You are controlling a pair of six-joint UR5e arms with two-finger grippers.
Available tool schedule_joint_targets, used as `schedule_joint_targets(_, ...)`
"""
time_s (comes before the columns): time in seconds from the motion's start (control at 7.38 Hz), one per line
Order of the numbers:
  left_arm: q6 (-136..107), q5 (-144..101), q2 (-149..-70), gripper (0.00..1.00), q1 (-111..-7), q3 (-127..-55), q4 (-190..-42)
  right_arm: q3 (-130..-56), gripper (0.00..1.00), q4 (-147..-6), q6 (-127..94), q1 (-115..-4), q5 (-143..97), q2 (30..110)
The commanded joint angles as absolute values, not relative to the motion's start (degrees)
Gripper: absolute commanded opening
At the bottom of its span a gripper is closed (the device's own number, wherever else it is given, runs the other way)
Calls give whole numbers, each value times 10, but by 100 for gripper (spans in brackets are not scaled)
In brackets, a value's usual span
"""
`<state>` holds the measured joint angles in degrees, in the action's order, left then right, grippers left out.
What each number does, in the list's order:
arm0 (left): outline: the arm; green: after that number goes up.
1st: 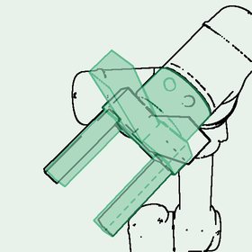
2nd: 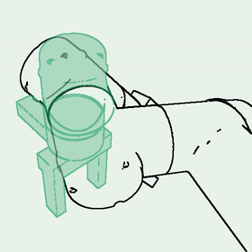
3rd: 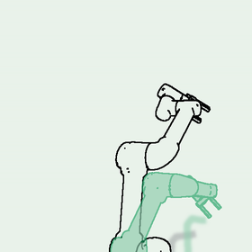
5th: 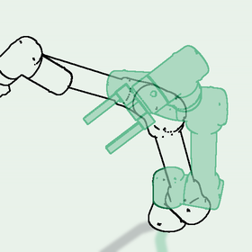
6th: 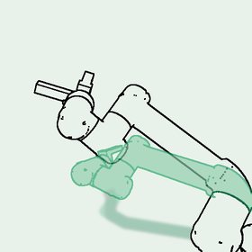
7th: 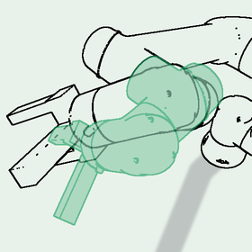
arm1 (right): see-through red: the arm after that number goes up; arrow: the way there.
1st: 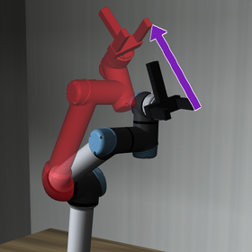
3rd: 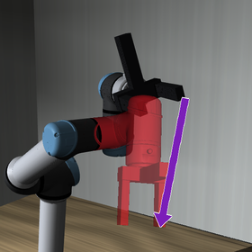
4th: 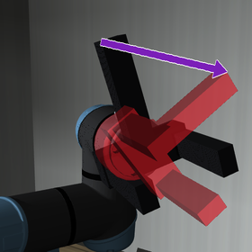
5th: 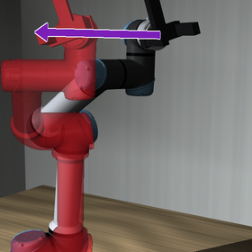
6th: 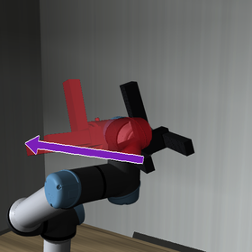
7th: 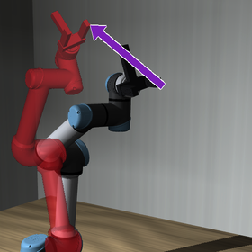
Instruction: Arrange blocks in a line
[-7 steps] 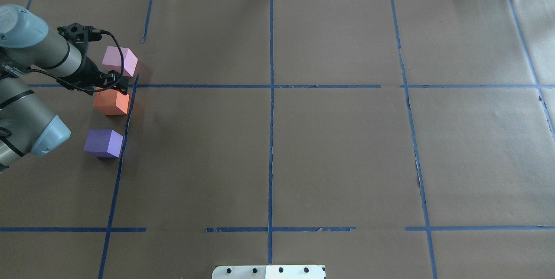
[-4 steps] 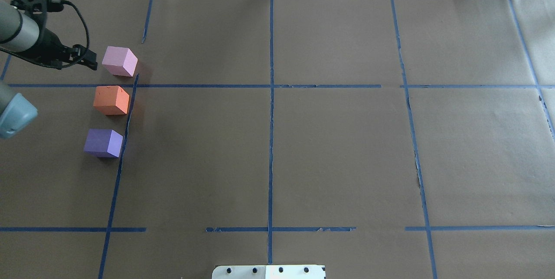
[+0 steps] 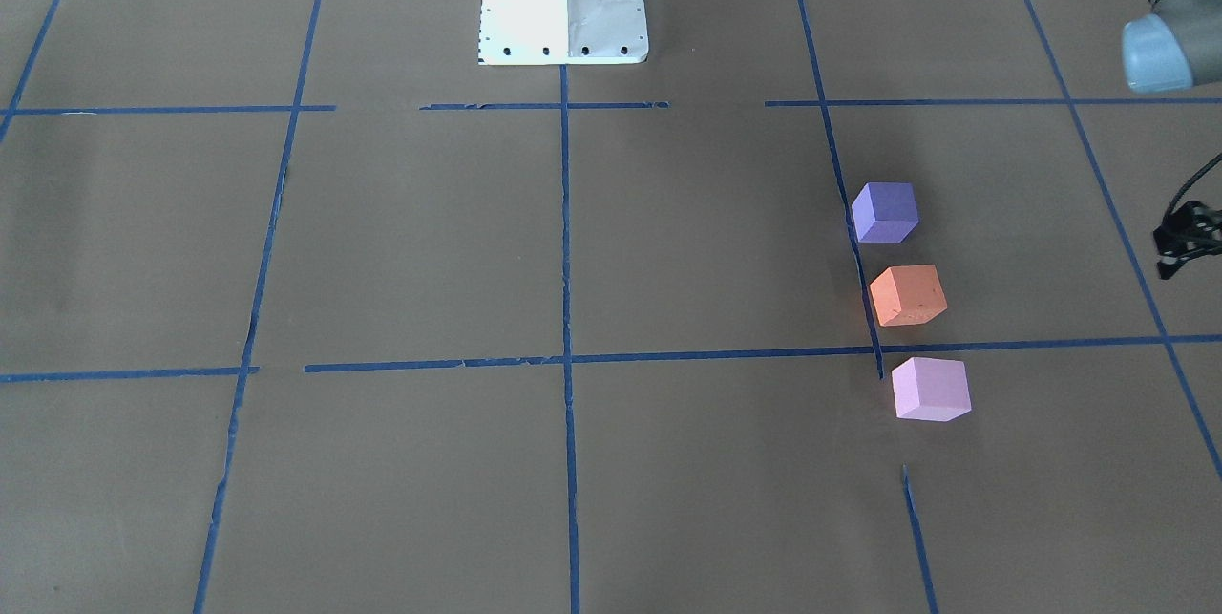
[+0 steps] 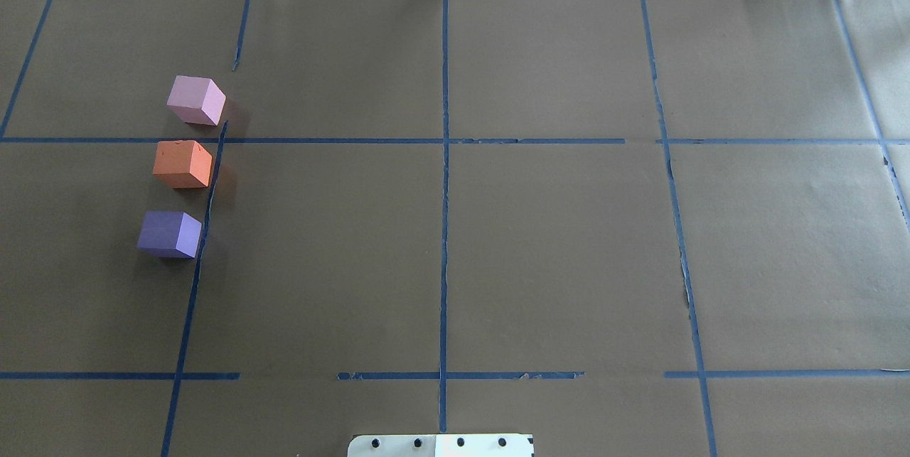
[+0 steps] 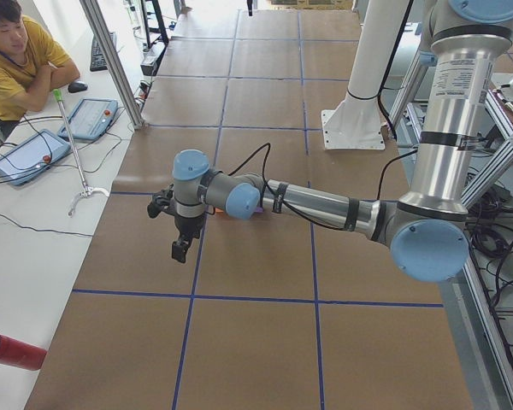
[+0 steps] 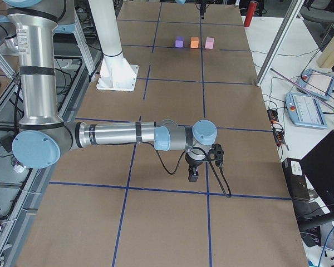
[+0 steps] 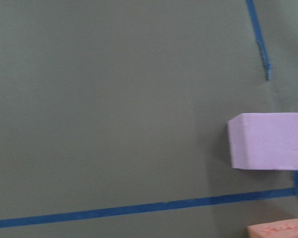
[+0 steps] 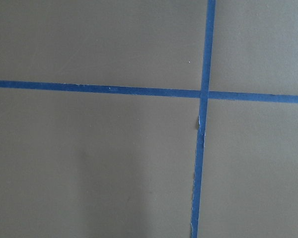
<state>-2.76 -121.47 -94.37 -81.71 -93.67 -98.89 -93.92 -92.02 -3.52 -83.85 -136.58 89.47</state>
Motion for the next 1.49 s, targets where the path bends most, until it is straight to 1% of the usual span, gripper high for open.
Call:
schedule_joint_targets(0.0,5,-1255,-884,100,-906,-934,-985,-939,100,-920,-35,-838,-1366,895)
schedule_joint_targets(0.95,2,-1284,-892,100,-906,-943,-989,-940,100,-920,-35,-838,-1366,895)
schedule_joint_targets(1.36,4,-1284,-893,100,-906,-933,-990,-939,100,-920,-35,-838,-1366,895)
